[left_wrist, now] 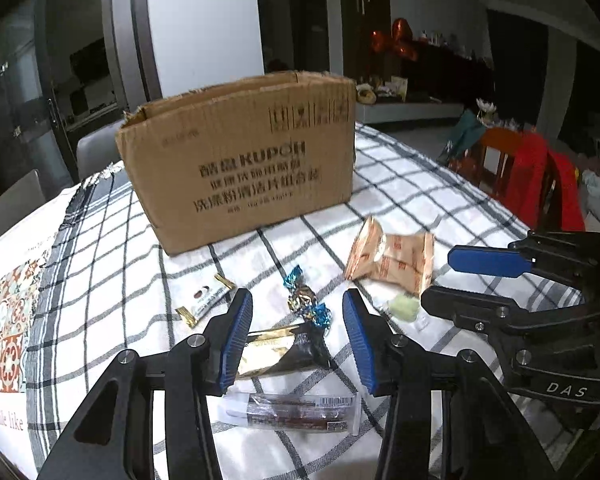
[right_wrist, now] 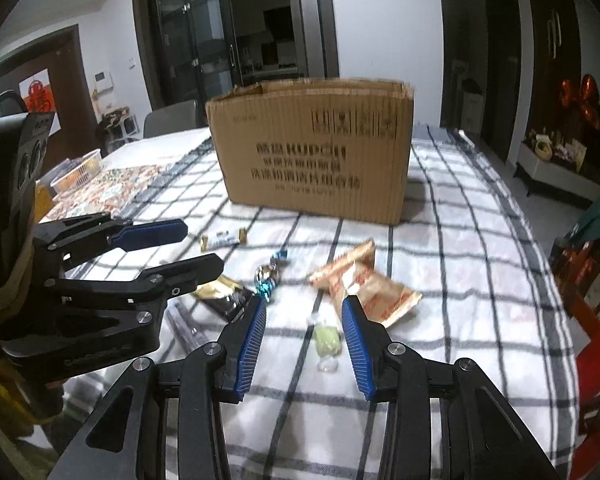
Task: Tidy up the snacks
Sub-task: 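Grasp the blue-wrapped candy with the left tool while the right tool grasps the green candy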
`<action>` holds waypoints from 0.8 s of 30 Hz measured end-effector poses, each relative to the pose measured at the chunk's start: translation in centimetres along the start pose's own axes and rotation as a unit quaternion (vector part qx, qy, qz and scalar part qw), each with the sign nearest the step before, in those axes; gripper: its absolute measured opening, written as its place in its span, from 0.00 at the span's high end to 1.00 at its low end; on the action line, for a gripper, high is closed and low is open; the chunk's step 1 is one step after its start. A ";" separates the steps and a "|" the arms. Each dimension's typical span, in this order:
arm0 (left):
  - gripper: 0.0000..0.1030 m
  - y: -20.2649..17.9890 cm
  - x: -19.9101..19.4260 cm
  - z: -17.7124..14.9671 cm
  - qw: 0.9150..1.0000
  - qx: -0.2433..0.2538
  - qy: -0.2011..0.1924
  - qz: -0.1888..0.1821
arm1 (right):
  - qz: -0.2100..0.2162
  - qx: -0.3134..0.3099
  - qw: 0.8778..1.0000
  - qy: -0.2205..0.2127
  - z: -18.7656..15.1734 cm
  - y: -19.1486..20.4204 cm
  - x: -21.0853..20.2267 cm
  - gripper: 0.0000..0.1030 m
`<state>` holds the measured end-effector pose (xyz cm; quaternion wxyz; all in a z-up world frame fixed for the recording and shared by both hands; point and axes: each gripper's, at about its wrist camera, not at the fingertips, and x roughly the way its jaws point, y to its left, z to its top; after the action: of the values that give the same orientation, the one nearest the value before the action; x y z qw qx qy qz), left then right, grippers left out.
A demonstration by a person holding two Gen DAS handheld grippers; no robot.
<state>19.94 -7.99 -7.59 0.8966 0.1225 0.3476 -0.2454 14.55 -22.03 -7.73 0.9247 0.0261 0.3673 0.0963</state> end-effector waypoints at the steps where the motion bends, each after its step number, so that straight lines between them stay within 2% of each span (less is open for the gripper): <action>1: 0.56 -0.1 0.4 0.0 1.000 0.001 0.005 -0.002 | 0.003 0.005 1.000 0.007 -0.3 -0.2 0.4 0.61; 3: 0.58 -0.1 1.0 -0.1 1.000 0.002 0.010 -0.004 | 0.005 0.007 1.000 0.015 -0.6 -0.4 1.1 0.65; 12: 0.62 -0.4 3.9 -0.1 0.999 0.010 0.036 -0.016 | 0.017 0.013 0.999 0.042 -1.4 -1.2 3.4 0.68; 16: 0.64 -0.3 5.1 -0.1 0.999 -0.001 0.047 -0.022 | 0.022 0.014 0.998 0.050 -1.4 -1.4 4.2 0.68; 24: 0.65 0.0 7.0 0.1 0.998 -0.016 0.062 -0.012 | 0.019 0.019 0.998 0.061 -1.5 -2.0 5.3 0.68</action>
<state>24.43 -10.54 -12.26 0.8721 0.1184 0.4079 -0.2428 17.59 -23.01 -12.65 0.8979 0.0449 0.4243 0.1085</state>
